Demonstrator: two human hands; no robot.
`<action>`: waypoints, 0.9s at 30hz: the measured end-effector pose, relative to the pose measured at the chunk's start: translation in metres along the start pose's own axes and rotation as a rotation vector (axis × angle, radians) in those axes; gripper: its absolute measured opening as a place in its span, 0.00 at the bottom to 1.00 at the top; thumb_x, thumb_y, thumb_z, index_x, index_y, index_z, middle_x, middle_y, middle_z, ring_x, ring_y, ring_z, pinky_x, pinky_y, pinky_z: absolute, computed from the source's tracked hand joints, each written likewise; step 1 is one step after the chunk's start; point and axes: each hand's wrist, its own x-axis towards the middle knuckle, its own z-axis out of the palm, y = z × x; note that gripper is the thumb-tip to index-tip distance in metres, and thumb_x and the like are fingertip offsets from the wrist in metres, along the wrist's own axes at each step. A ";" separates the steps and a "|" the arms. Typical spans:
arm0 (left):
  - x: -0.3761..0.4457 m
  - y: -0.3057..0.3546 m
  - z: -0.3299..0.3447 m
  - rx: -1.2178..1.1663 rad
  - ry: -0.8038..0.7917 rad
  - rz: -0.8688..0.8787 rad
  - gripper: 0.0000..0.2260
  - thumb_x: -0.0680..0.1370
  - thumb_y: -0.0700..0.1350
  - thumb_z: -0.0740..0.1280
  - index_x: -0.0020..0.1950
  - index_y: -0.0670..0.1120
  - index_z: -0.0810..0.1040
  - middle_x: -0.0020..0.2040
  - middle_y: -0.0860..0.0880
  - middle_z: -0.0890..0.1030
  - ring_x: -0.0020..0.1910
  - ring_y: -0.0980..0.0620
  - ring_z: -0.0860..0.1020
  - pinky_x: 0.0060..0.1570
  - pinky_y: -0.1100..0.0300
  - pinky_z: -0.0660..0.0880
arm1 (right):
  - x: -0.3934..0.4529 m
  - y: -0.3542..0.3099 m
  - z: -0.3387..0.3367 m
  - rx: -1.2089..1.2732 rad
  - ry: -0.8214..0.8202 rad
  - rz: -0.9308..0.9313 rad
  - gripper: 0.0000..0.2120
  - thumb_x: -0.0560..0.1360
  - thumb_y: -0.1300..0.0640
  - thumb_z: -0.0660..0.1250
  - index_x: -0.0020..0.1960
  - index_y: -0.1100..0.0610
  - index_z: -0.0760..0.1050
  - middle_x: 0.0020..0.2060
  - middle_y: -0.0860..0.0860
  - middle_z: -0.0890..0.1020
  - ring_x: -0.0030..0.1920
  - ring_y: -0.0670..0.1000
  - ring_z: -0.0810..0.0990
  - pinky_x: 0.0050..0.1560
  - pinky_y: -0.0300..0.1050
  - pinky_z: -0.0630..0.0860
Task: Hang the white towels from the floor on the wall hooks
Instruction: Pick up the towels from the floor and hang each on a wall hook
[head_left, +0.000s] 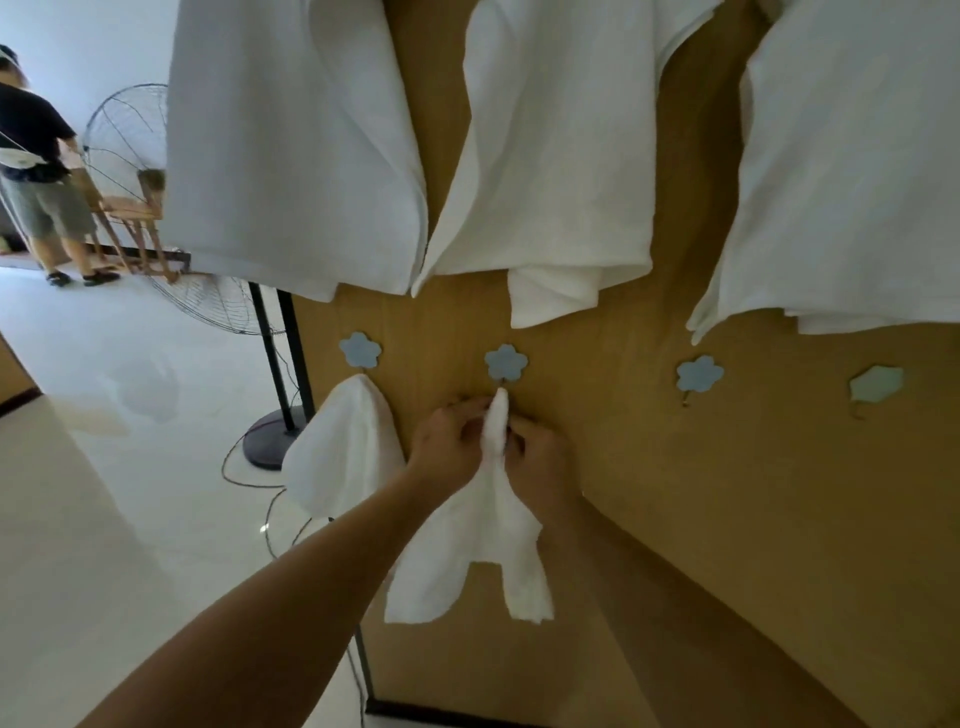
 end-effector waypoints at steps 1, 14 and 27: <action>-0.002 0.001 0.004 -0.117 0.016 -0.044 0.16 0.81 0.36 0.60 0.67 0.46 0.78 0.63 0.47 0.80 0.63 0.48 0.77 0.66 0.54 0.72 | -0.001 -0.005 0.004 0.034 -0.005 0.056 0.14 0.80 0.62 0.62 0.61 0.56 0.81 0.44 0.54 0.85 0.41 0.53 0.82 0.42 0.39 0.74; -0.016 -0.019 -0.006 -0.216 -0.260 -0.129 0.15 0.81 0.57 0.60 0.61 0.52 0.80 0.51 0.52 0.83 0.51 0.52 0.80 0.56 0.56 0.76 | -0.024 -0.051 0.013 0.116 0.216 0.486 0.18 0.79 0.39 0.62 0.58 0.50 0.81 0.51 0.38 0.82 0.54 0.36 0.79 0.66 0.48 0.72; -0.033 -0.014 -0.011 0.369 0.042 0.150 0.19 0.71 0.42 0.64 0.62 0.50 0.77 0.54 0.46 0.79 0.54 0.42 0.74 0.52 0.48 0.70 | -0.095 -0.039 -0.031 0.273 -0.116 0.792 0.20 0.78 0.58 0.65 0.70 0.51 0.73 0.66 0.46 0.76 0.56 0.41 0.77 0.49 0.28 0.74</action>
